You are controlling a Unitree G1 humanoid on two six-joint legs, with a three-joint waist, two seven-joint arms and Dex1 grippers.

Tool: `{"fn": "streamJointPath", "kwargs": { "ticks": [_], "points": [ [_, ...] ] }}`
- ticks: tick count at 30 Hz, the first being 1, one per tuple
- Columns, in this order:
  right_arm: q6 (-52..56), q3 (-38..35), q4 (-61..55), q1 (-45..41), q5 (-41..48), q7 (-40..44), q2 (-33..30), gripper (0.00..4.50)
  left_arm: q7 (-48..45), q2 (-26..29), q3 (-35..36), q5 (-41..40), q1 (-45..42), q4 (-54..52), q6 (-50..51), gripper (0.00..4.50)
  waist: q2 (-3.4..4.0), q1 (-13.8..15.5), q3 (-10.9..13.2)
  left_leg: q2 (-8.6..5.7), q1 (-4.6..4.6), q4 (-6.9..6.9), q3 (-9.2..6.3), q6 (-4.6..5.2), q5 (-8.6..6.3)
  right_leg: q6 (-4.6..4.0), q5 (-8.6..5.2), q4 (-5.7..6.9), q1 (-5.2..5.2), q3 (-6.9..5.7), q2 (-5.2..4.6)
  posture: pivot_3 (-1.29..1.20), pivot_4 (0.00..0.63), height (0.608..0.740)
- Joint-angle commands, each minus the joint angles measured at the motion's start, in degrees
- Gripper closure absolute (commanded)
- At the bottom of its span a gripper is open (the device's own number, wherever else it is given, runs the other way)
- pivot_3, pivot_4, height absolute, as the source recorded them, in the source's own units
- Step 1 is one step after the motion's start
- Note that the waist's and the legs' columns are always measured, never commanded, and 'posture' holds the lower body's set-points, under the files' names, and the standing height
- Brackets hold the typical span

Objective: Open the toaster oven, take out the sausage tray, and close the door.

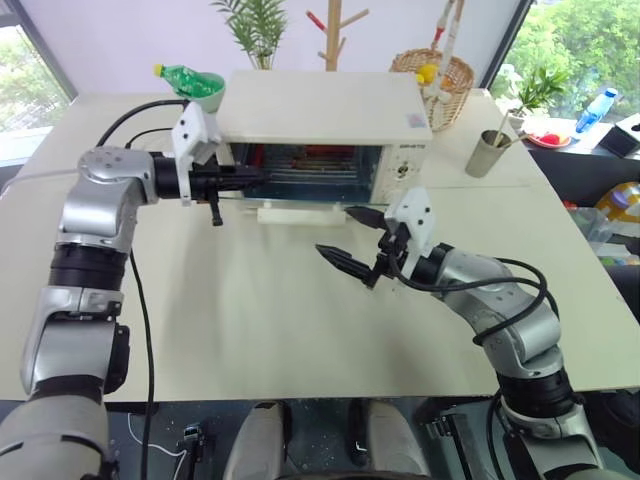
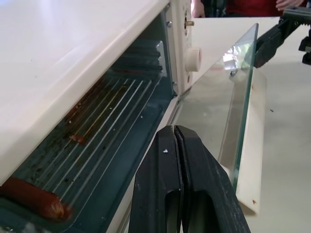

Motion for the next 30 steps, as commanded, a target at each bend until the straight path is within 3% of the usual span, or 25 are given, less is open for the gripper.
{"fn": "streamJointPath", "kwargs": {
  "ticks": [1, 17, 30],
  "points": [
    [0.9, -0.8, -1.3, 1.2, -0.8, -0.8, -1.7, 0.00, 0.8, -0.1, 0.2, 1.6, -0.8, 2.6, -0.3, 4.48, 0.00, 0.4, 0.0, 0.00, 0.01, 0.00, 0.00, 0.00, 0.00, 0.00, 0.00, 0.00, 0.01, 0.00, 0.00, 0.00, 0.150, 0.740],
    [8.4, -13.3, -16.4, 14.4, 8.6, -3.5, -10.4, 0.00, -0.1, -1.7, 0.8, 2.8, -1.6, 5.3, -1.6, 4.48, -0.10, 2.5, 0.1, -0.28, -0.38, 0.02, -0.17, 0.05, -0.03, 0.05, -0.01, -0.25, -0.06, -0.10, -0.25, 0.00, 0.150, 0.740],
    [6.6, -7.1, -11.8, 6.9, 7.4, -5.8, -7.3, 0.00, 0.4, -2.7, 1.1, 4.0, -3.6, 9.5, -3.9, 4.48, -0.10, 2.0, 0.1, -0.22, -0.36, 0.08, -0.23, 0.05, -0.03, 0.05, -0.01, -0.17, -0.08, -0.14, -0.13, 0.00, 0.150, 0.740]
  ]
}}
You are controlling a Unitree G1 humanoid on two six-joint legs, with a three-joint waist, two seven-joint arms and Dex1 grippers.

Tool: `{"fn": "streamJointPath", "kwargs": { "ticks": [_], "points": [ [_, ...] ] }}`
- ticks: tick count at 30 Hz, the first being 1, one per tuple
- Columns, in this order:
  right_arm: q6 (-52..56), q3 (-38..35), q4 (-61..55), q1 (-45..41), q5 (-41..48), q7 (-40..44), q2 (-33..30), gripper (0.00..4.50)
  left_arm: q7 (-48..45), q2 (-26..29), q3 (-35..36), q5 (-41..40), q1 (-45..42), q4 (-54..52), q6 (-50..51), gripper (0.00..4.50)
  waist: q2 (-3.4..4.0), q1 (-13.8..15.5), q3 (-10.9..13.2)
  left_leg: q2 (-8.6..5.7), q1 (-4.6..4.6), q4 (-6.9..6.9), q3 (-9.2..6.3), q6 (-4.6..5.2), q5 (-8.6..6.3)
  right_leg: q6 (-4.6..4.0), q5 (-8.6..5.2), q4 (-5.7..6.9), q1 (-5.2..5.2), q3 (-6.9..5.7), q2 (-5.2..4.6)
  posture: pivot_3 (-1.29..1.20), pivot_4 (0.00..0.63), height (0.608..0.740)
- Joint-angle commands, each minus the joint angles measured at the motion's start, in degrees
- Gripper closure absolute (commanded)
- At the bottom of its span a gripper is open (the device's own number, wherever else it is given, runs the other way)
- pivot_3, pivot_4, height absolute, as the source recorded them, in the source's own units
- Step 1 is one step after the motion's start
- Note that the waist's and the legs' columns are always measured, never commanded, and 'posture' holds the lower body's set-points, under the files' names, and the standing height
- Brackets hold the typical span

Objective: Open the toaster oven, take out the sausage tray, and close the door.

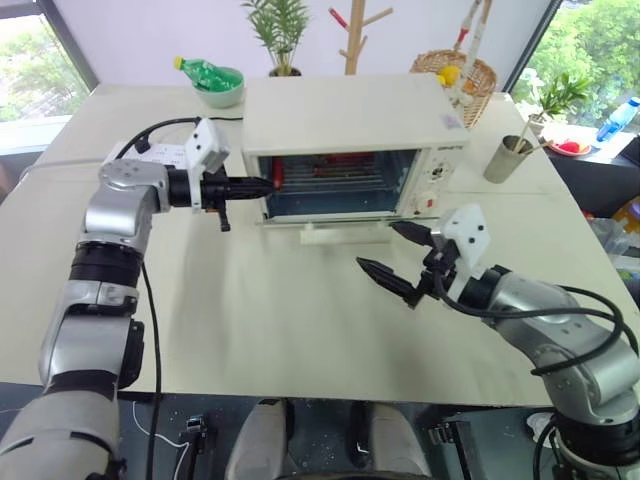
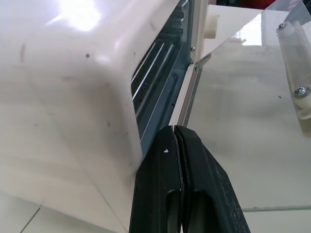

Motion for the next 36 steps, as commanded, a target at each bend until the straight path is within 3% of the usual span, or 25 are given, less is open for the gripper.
{"fn": "streamJointPath", "kwargs": {
  "ticks": [1, 9, 17, 27, 36],
  "points": [
    [-2.1, 2.0, 0.8, -2.5, -0.9, 0.2, 1.4, 0.00, 1.2, 0.3, 1.4, 0.6, -2.2, 1.0, -1.9, 4.48, 0.00, -0.1, 0.0, 0.01, 0.01, 0.00, 0.00, 0.00, 0.00, 0.00, 0.00, 0.00, 0.00, 0.00, 0.01, 0.00, 0.150, 0.740],
    [-6.0, 6.2, 8.3, -8.6, -5.9, 0.3, 4.8, 0.00, 1.2, 0.4, 1.6, 1.5, -3.8, 4.4, -3.5, 4.48, -0.01, -1.3, 0.0, 0.04, 0.01, -0.03, -0.04, 0.00, 0.00, 0.01, 0.00, 0.05, -0.02, -0.01, 0.07, 0.00, 0.150, 0.740],
    [-5.5, 3.6, 6.2, -3.7, -5.9, 1.8, 1.6, 0.00, 1.0, 0.4, 1.7, 1.6, -4.6, 5.4, -4.0, 4.48, -0.01, -1.3, 0.0, 0.04, 0.01, -0.04, -0.03, 0.00, 0.00, 0.01, 0.01, 0.06, -0.04, 0.00, 0.06, 0.00, 0.150, 0.740],
    [-0.3, -9.0, -5.2, 7.3, 3.8, 7.0, -8.1, 0.00, -5.6, 1.3, 0.7, -2.2, 0.0, -4.8, 4.8, 4.48, -0.01, -1.4, 0.0, 0.05, 0.01, -0.06, -0.01, 0.00, 0.00, 0.02, 0.01, 0.03, -0.02, 0.01, 0.04, 0.00, 0.150, 0.740],
    [2.9, -16.7, -6.3, 5.0, 11.1, 8.4, -15.3, 0.00, -8.3, 3.8, 0.1, -4.7, 9.1, -17.7, 11.8, 4.48, 0.01, -1.5, 0.1, 0.17, 0.06, -0.09, -0.01, 0.00, 0.00, -0.01, -0.01, 0.00, -0.02, 0.05, 0.09, 0.00, 0.150, 0.740]
  ]
}}
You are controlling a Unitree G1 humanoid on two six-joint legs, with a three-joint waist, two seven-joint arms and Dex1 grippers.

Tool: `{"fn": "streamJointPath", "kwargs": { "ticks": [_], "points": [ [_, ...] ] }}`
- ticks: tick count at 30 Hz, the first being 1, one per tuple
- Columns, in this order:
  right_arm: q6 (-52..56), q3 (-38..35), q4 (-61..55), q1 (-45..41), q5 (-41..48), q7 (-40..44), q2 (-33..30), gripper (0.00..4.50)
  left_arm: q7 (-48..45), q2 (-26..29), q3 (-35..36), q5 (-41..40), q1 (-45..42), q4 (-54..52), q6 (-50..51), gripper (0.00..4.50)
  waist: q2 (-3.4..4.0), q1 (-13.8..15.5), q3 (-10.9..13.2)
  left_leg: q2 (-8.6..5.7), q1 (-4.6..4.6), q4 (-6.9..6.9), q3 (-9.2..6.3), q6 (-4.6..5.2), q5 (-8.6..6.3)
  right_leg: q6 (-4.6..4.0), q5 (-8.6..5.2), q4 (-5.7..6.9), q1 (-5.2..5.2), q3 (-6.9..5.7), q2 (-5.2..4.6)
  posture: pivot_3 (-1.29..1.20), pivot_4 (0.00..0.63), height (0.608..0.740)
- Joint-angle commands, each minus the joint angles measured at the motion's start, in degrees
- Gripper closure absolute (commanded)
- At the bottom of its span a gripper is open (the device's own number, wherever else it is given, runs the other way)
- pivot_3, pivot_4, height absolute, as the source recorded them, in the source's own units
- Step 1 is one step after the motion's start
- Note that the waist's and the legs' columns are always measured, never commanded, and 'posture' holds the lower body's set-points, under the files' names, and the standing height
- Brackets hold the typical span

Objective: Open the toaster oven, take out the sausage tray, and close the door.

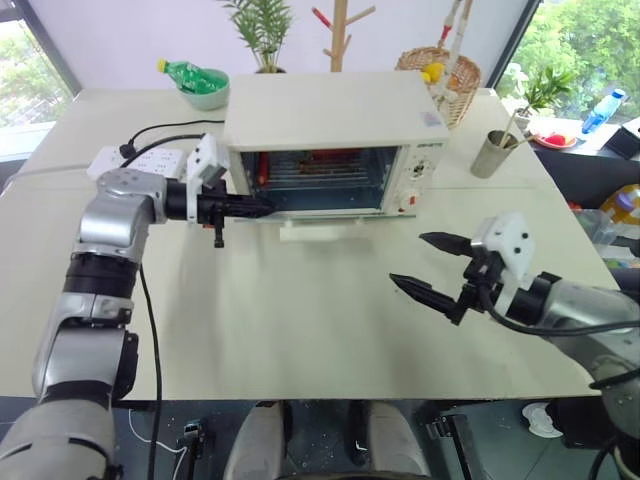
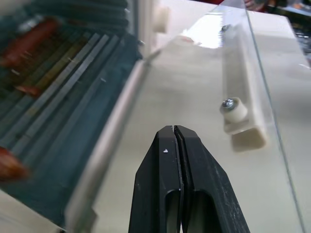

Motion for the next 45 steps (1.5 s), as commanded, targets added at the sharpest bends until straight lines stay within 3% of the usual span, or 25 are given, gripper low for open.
{"fn": "streamJointPath", "kwargs": {
  "ticks": [1, 8, 18, 24, 31, 34, 37, 38, 41, 42, 45],
  "points": [
    [0.1, -2.6, -1.8, -2.7, 2.5, 0.4, -2.6, 0.00, -0.3, 1.0, 0.2, -2.3, 3.2, -6.7, 2.7, 4.48, 0.01, 0.1, 0.0, 0.00, 0.00, 0.00, 0.00, 0.00, 0.00, 0.00, 0.00, 0.00, 0.00, 0.02, -0.02, 0.00, 0.150, 0.740],
    [0.0, 0.1, -0.6, -8.0, 2.6, -0.9, -3.5, 0.00, 6.4, -2.5, -0.3, -1.5, 11.1, -11.6, 2.9, 4.48, 0.00, 0.2, 0.0, 0.00, -0.02, 0.01, -0.08, 0.00, 0.00, -0.01, 0.00, -0.03, 0.01, 0.01, -0.04, 0.00, 0.150, 0.740],
    [-1.1, 4.4, 1.6, -12.2, 0.8, -1.3, -3.0, 0.00, 14.0, -6.9, -1.9, 2.2, 15.6, -7.2, -1.3, 4.48, 0.00, 0.2, 0.0, -0.03, -0.02, 0.01, -0.10, 0.00, 0.00, 0.00, 0.00, -0.03, 0.00, 0.01, -0.05, 0.00, 0.150, 0.740],
    [-2.8, 8.0, 4.2, -14.8, -3.0, -1.9, -2.3, 0.00, 15.4, -5.8, -0.3, 1.3, 15.9, -7.4, -1.4, 4.48, 0.01, 0.1, 0.0, -0.02, 0.01, 0.01, -0.11, 0.00, 0.00, -0.01, 0.00, -0.02, 0.01, 0.01, -0.05, 0.00, 0.150, 0.740],
    [-7.7, 16.2, 8.8, -18.8, -12.0, -2.0, -1.0, 0.00, 16.0, -0.7, 7.6, -7.8, 18.0, -18.9, 9.0, 4.48, 0.02, -0.1, 0.0, 0.01, -0.02, -0.03, -0.13, 0.00, 0.00, -0.01, 0.00, 0.00, -0.08, 0.02, -0.04, 0.00, 0.150, 0.740],
    [-9.7, 20.5, 11.6, -21.3, -16.4, -2.3, 1.1, 0.00, 16.6, 2.8, 12.0, -12.4, 19.7, -24.8, 14.0, 3.65, 0.03, -0.2, 0.0, 0.02, -0.02, -0.04, -0.14, 0.00, 0.00, -0.01, 0.00, -0.01, -0.09, 0.02, -0.04, 0.00, 0.150, 0.740],
    [-11.7, 24.7, 14.5, -23.8, -20.5, -2.3, 3.6, 0.00, 17.6, 5.9, 16.7, -18.0, 21.5, -31.0, 19.9, 2.27, 0.03, -0.3, 0.0, 0.02, -0.02, -0.05, -0.15, 0.00, 0.00, -0.01, -0.01, -0.01, -0.09, 0.03, -0.05, 0.00, 0.150, 0.740],
    [-12.5, 26.0, 15.5, -24.6, -22.0, -2.2, 4.3, 0.00, 18.5, 6.5, 18.3, -19.9, 21.9, -32.5, 21.7, 1.61, 0.03, -0.3, 0.0, 0.01, -0.02, -0.05, -0.15, 0.00, 0.00, -0.01, -0.01, -0.01, -0.08, 0.04, -0.05, 0.00, 0.150, 0.740],
    [-16.4, 30.8, 20.5, -27.4, -27.9, -2.2, 7.0, 0.00, 21.4, 7.5, 22.7, -25.3, 22.8, -36.2, 26.8, 0.34, 0.03, -0.3, 0.0, 0.00, -0.02, -0.04, -0.16, -0.01, 0.00, -0.01, 0.00, -0.01, -0.08, 0.05, -0.06, 0.00, 0.150, 0.740],
    [-17.7, 32.1, 22.3, -28.3, -29.8, -2.3, 7.9, 0.00, 22.2, 7.7, 23.6, -26.0, 23.3, -37.0, 27.3, 0.05, 0.04, -0.2, 0.0, -0.01, -0.02, -0.03, -0.16, -0.01, 0.00, -0.01, 0.00, -0.01, -0.08, 0.05, -0.05, 0.00, 0.150, 0.740],
    [-22.3, 35.2, 27.7, -30.8, -35.5, -2.8, 10.2, 0.00, 24.0, 8.6, 24.6, -26.5, 25.1, -38.9, 27.4, 0.05, 0.05, -0.3, 0.0, -0.03, -0.01, -0.04, -0.15, -0.01, 0.01, -0.01, 0.00, -0.01, -0.08, 0.05, -0.05, 0.00, 0.150, 0.740]
  ]
}}
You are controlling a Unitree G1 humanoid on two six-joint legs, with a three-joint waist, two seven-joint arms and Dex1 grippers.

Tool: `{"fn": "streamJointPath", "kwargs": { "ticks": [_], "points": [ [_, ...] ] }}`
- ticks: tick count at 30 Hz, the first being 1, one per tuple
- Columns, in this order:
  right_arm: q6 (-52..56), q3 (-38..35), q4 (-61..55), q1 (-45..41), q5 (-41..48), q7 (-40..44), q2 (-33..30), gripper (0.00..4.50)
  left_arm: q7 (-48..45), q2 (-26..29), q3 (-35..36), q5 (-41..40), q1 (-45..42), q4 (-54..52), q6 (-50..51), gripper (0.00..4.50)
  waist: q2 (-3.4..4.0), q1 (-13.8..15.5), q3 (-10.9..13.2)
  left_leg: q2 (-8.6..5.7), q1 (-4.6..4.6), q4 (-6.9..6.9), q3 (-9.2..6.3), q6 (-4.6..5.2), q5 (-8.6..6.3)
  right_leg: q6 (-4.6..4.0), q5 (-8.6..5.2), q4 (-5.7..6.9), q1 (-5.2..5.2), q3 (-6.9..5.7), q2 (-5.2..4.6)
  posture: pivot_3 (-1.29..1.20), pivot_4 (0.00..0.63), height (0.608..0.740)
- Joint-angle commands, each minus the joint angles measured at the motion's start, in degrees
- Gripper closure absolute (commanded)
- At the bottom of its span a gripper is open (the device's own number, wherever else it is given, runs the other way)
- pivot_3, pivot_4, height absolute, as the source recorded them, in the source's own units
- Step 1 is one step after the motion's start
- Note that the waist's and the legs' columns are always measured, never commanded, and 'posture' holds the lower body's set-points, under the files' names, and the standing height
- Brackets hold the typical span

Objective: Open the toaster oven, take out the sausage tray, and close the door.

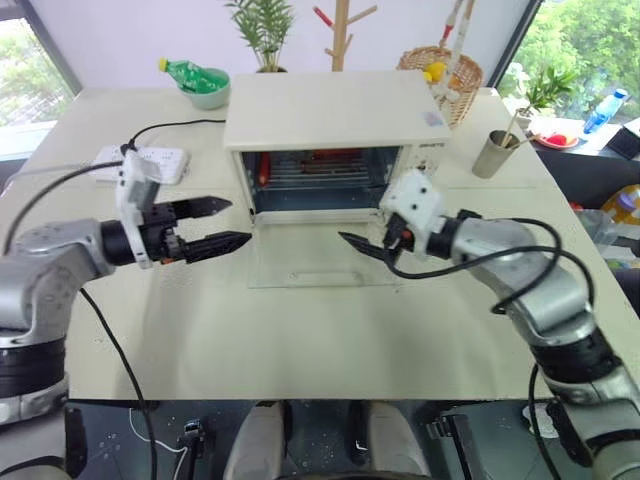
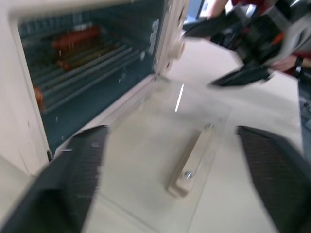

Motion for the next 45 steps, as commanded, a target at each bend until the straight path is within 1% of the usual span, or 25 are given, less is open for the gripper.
{"fn": "streamJointPath", "kwargs": {
  "ticks": [1, 4, 10, 22, 26, 30, 33, 34, 36, 38, 45],
  "points": [
    [-7.0, 3.1, 6.1, -3.8, -7.8, -1.2, 2.3, 0.00, 2.4, 1.2, 2.2, -1.6, 1.4, -3.1, 0.2, 0.05, 0.00, 0.0, 0.0, -0.02, 0.00, -0.01, 0.01, 0.00, 0.00, 0.00, 0.00, 0.01, -0.01, 0.01, 0.00, 0.00, 0.150, 0.740],
    [-14.6, 6.5, 16.8, -8.1, -15.3, -4.1, 6.1, 0.00, 4.1, 1.6, 1.9, -2.0, 2.1, -4.8, -0.2, 0.05, 0.00, -0.4, 0.0, -0.03, 0.00, -0.01, 0.03, -0.04, 0.03, -0.01, 0.01, 0.02, -0.04, 0.02, 0.02, 0.00, 0.150, 0.740],
    [-26.5, 9.0, 33.1, -14.4, -25.7, -10.1, 11.2, 0.00, 6.2, 2.0, 1.7, -2.2, 3.1, -6.4, -1.0, 0.05, 0.00, -1.1, 0.0, -0.07, 0.00, -0.07, 0.04, -0.08, 0.05, 0.00, 0.02, 0.03, -0.05, 0.08, 0.01, 0.00, 0.150, 0.740],
    [-40.1, 9.4, 58.7, -22.8, -34.9, -18.9, 20.6, 0.00, 7.8, 2.5, 0.9, -2.9, 2.1, -5.8, -1.8, 0.05, 0.02, -1.4, 0.0, -0.05, 0.02, -0.14, 0.04, -0.15, 0.09, -0.02, 0.03, 0.07, -0.11, 0.15, 0.06, 0.00, 0.150, 0.740],
    [-42.8, 9.2, 66.7, -26.4, -37.7, -23.1, 22.5, 0.00, 8.0, 2.5, 0.3, -2.8, 1.7, -5.5, -2.2, 0.05, 0.02, -1.4, 0.0, -0.05, 0.02, -0.15, 0.04, -0.19, 0.11, -0.03, 0.03, 0.08, -0.13, 0.17, 0.07, 0.00, 0.150, 0.740],
    [-44.9, 9.1, 72.3, -28.9, -39.2, -25.9, 23.4, 0.00, 8.3, 2.3, -0.2, -2.9, 1.1, -5.2, -2.4, 0.05, 0.02, -1.4, 0.0, -0.06, 0.02, -0.21, 0.04, -0.31, 0.18, -0.03, 0.03, 0.08, -0.14, 0.17, 0.06, 0.00, 0.150, 0.740],
    [-46.4, 9.3, 74.9, -30.1, -40.5, -27.6, 23.7, 0.88, 8.4, 2.2, -0.5, -2.9, 0.9, -5.2, -2.5, 0.00, 0.02, -1.5, 0.0, -0.06, 0.02, -0.23, 0.04, -0.38, 0.22, -0.04, 0.04, 0.08, -0.15, 0.17, 0.07, 0.00, 0.150, 0.740],
    [-46.8, 9.3, 75.5, -30.3, -40.6, -27.7, 23.8, 1.33, 8.4, 2.2, -0.6, -2.9, 0.7, -5.1, -2.5, 0.00, 0.02, -1.5, 0.0, -0.06, 0.03, -0.23, 0.04, -0.39, 0.22, -0.05, 0.04, 0.09, -0.14, 0.17, 0.06, 0.00, 0.150, 0.740],
    [-47.4, 9.1, 76.0, -30.4, -40.9, -27.9, 24.0, 2.46, 8.4, 2.2, -0.7, -2.8, 0.4, -4.8, -2.7, 0.00, 0.02, -1.4, 0.0, -0.06, 0.03, -0.23, 0.04, -0.40, 0.23, -0.05, 0.04, 0.09, -0.14, 0.17, 0.07, 0.00, 0.150, 0.740],
    [-47.8, 9.0, 76.1, -30.2, -41.1, -28.1, 24.1, 3.44, 8.4, 2.3, -0.8, -2.8, 0.2, -4.6, -2.8, 0.00, 0.02, -1.5, 0.0, -0.06, 0.03, -0.23, 0.04, -0.40, 0.23, -0.05, 0.05, 0.09, -0.14, 0.18, 0.06, 0.00, 0.150, 0.740],
    [-48.1, 9.0, 75.3, -29.4, -41.8, -28.2, 23.9, 3.44, 8.4, 2.1, -2.1, -2.6, -1.2, -3.3, -3.4, 0.00, 0.03, -1.5, 0.0, -0.06, 0.03, -0.26, 0.05, -0.40, 0.23, -0.04, 0.05, 0.12, -0.17, 0.19, 0.07, 0.00, 0.150, 0.740]
  ]
}}
